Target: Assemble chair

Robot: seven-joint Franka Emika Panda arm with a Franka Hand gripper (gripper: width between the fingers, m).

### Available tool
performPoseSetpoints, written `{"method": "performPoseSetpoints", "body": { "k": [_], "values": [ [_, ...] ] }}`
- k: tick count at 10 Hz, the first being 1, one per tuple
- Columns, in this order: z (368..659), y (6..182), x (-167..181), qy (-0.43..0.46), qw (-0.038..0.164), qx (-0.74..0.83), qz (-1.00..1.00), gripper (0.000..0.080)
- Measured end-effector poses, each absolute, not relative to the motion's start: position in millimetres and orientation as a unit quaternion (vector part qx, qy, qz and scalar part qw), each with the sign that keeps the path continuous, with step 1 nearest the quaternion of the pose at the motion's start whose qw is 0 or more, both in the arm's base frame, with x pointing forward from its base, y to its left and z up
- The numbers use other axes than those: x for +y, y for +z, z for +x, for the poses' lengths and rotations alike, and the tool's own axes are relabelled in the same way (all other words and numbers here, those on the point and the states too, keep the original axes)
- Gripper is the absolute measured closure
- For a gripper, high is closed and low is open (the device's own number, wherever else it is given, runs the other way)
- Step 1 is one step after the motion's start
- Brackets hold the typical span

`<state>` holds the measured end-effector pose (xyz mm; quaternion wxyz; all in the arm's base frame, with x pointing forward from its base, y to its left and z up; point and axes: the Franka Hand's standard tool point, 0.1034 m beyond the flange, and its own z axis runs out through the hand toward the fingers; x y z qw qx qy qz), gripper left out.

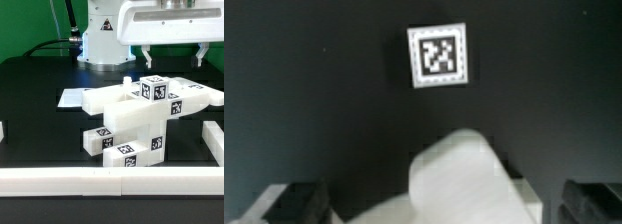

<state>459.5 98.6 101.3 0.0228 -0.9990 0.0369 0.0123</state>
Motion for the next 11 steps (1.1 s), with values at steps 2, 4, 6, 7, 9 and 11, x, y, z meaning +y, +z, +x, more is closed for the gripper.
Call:
{"method": "performPoseSetpoints", "body": {
  "k": [2, 4, 6, 7, 9, 11],
  "values": [
    [453, 93.6, 97, 0.008, 0.019, 0.035, -0.999, 0.0151],
    [451, 79.9, 94, 0.008, 0.011, 0.036, -0.999, 0.0151],
    [456, 74.3, 88, 0.008, 0.007, 0.039, -0.999, 0.0151],
    [459, 73.3, 89, 0.007, 0.006, 0.039, -0.999, 0.0151],
    [478, 75.9, 93, -0.003, 0.006, 0.038, -0.999, 0.0151],
    [499, 80.7, 94, -0.014, 0.007, 0.038, -0.999, 0.0151]
  ]
}}
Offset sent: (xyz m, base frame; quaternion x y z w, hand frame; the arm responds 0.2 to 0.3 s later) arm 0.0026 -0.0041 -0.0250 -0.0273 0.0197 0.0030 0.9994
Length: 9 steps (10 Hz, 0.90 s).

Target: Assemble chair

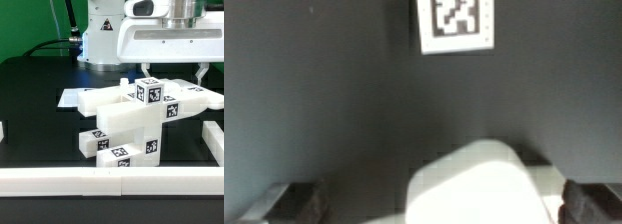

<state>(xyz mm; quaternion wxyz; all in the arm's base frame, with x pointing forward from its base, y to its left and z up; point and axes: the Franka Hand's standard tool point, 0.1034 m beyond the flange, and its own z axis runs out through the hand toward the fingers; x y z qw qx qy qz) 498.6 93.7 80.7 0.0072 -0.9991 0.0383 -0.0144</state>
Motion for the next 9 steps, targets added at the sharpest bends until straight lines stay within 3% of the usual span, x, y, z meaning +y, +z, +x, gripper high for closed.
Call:
{"method": "performPoseSetpoints", "body": {
  "k": [6, 9],
  "values": [
    [542, 90.3, 98, -0.041, 0.008, 0.042, -0.998, 0.0151],
    [520, 95.6, 97, -0.028, 0.013, 0.041, -0.999, 0.0151]
  ]
}}
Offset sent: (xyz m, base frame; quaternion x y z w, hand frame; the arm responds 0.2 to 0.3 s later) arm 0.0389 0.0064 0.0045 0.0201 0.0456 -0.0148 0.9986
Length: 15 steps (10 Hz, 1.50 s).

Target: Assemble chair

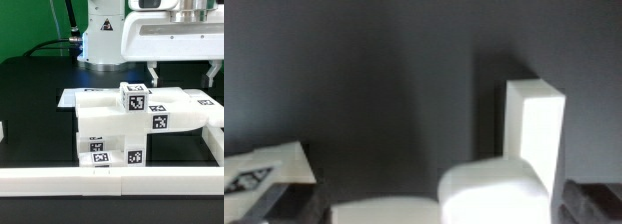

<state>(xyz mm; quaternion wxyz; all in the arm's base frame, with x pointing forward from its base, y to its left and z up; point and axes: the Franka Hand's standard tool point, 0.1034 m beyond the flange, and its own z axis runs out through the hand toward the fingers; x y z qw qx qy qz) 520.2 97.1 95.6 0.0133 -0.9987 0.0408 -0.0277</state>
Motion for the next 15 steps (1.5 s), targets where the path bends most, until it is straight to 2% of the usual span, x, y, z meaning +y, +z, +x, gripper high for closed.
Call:
{"method": "performPoseSetpoints", "body": {
  "k": [4, 9, 11, 13, 14, 15],
  "values": [
    [461, 90.1, 96, 0.002, 0.016, 0.043, -0.999, 0.0151],
    [457, 88.7, 95, 0.003, 0.016, 0.044, -0.999, 0.0151],
    [443, 78.7, 99, 0.009, 0.013, 0.039, -0.999, 0.0151],
    [432, 62.2, 101, 0.007, 0.022, 0.069, -0.997, 0.0151],
    [430, 54.8, 103, 0.010, 0.019, 0.068, -0.997, 0.0151],
    [431, 55.2, 103, 0.010, 0.019, 0.068, -0.997, 0.0151]
  ]
}}
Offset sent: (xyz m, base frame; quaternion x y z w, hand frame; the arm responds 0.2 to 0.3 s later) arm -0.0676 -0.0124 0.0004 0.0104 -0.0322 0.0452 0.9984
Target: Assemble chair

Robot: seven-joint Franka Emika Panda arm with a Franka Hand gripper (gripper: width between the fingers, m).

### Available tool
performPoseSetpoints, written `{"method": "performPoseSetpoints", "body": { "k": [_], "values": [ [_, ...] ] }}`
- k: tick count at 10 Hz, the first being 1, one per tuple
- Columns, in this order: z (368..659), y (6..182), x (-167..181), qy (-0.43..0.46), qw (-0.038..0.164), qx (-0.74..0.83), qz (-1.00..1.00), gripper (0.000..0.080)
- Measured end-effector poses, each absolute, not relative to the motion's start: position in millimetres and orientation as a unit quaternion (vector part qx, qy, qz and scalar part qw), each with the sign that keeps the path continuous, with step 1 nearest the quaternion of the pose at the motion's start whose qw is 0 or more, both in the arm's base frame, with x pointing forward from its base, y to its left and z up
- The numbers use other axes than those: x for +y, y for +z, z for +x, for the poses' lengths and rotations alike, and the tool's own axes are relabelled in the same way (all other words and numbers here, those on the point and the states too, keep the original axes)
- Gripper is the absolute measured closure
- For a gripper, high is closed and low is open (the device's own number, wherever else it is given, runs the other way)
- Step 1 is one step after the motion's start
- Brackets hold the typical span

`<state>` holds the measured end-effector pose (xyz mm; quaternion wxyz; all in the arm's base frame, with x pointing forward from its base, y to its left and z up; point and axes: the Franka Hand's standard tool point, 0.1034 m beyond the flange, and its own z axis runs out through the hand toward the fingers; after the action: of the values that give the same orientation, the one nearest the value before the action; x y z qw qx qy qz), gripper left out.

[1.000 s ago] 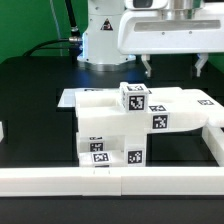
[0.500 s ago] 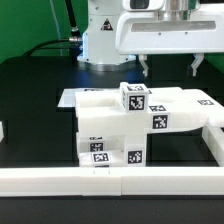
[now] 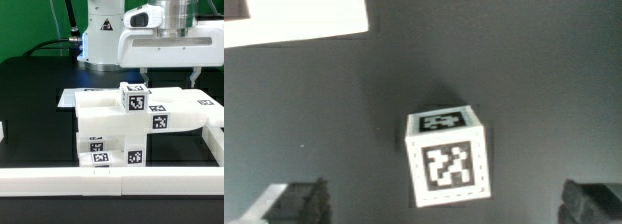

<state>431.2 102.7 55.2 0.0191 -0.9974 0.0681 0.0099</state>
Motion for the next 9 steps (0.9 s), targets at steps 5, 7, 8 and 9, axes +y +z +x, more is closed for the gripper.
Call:
{"method": "performPoseSetpoints", "body": {
  "k": [5, 7, 8, 9],
  "values": [
    [433, 50.1, 106, 0.010, 0.015, 0.073, -0.997, 0.0151],
    [437, 39.6, 112, 0.014, 0.010, 0.066, -0.998, 0.0151],
    [437, 35.8, 111, 0.016, 0.008, 0.066, -0.998, 0.0151],
    [437, 31.3, 111, 0.019, 0.005, 0.066, -0.998, 0.0151]
  ]
}}
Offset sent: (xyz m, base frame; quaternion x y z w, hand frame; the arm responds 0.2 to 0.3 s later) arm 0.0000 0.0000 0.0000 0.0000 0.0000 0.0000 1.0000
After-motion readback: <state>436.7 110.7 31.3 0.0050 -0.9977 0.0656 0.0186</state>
